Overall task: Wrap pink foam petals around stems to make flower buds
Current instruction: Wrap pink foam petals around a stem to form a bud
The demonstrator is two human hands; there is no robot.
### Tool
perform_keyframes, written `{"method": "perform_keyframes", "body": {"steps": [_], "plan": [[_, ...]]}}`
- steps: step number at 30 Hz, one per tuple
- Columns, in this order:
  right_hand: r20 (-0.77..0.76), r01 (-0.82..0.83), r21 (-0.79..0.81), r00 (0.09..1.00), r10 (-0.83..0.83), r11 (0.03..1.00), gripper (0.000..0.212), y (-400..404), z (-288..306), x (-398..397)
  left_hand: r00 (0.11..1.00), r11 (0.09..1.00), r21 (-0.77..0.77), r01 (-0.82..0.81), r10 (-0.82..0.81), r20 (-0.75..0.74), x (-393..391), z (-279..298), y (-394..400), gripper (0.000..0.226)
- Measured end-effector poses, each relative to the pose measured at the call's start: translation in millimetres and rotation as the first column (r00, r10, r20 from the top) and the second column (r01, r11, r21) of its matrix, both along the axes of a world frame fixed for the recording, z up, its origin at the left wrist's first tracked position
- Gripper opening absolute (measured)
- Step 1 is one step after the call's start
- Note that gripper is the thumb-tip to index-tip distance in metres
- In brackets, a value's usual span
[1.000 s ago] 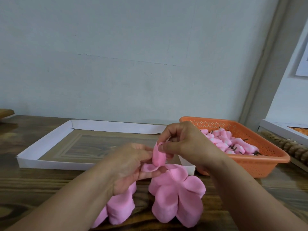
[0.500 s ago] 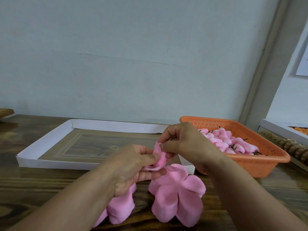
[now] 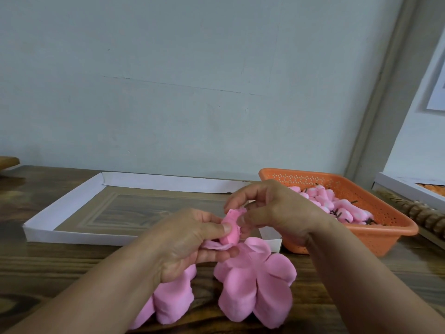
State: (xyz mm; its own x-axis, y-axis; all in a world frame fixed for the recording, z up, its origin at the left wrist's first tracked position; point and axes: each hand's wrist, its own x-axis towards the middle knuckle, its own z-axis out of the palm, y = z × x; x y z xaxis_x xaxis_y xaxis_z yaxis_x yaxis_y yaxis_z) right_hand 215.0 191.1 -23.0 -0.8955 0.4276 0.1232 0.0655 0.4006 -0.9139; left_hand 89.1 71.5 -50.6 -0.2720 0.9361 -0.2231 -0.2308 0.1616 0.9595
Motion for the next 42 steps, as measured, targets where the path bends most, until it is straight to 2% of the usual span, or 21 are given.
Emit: {"method": "perform_keyframes", "body": {"steps": [4,13,16,20,25,28,31,36,42], "plan": [[-0.028,0.006,-0.016,1.000,-0.007,1.000,0.011,-4,1,-2,1.000,1.000,-0.002,-0.013,0.013,-0.012,-1,0,1,0.017],[-0.064,0.179,0.098,0.983,-0.174,0.979,0.023,-13,-1,-10,0.998,0.999,0.025,-0.046,0.047,-0.039,-2,-5,4,0.017],[-0.102,0.259,0.102,0.963,-0.249,0.960,0.023,-10,-3,-13,0.997,0.994,0.091,-0.061,0.057,0.050,-1,-3,7,0.020],[-0.132,0.323,0.059,0.940,-0.314,0.944,0.023,-2,-5,-12,0.964,0.988,0.126,-0.090,0.055,0.262,-2,-1,7,0.027],[-0.149,0.343,0.031,0.930,-0.335,0.939,0.026,5,-3,-10,0.926,0.978,0.187,-0.092,0.015,0.377,-3,-1,6,0.043],[-0.162,0.338,0.005,0.929,-0.333,0.941,0.029,7,-2,-9,0.949,0.977,0.187,-0.103,0.040,0.314,-2,-6,9,0.046],[-0.167,0.334,-0.016,0.928,-0.332,0.942,0.029,7,-3,-9,0.972,0.978,0.193,-0.085,0.039,0.230,0,-12,10,0.039],[-0.178,0.319,-0.039,0.930,-0.321,0.947,0.028,4,-1,-10,0.982,0.970,0.219,-0.102,0.063,0.176,4,-15,10,0.026],[-0.166,0.290,-0.012,0.943,-0.288,0.957,0.028,-2,0,-9,0.982,0.969,0.190,-0.155,0.129,0.141,6,-17,11,0.025]]}}
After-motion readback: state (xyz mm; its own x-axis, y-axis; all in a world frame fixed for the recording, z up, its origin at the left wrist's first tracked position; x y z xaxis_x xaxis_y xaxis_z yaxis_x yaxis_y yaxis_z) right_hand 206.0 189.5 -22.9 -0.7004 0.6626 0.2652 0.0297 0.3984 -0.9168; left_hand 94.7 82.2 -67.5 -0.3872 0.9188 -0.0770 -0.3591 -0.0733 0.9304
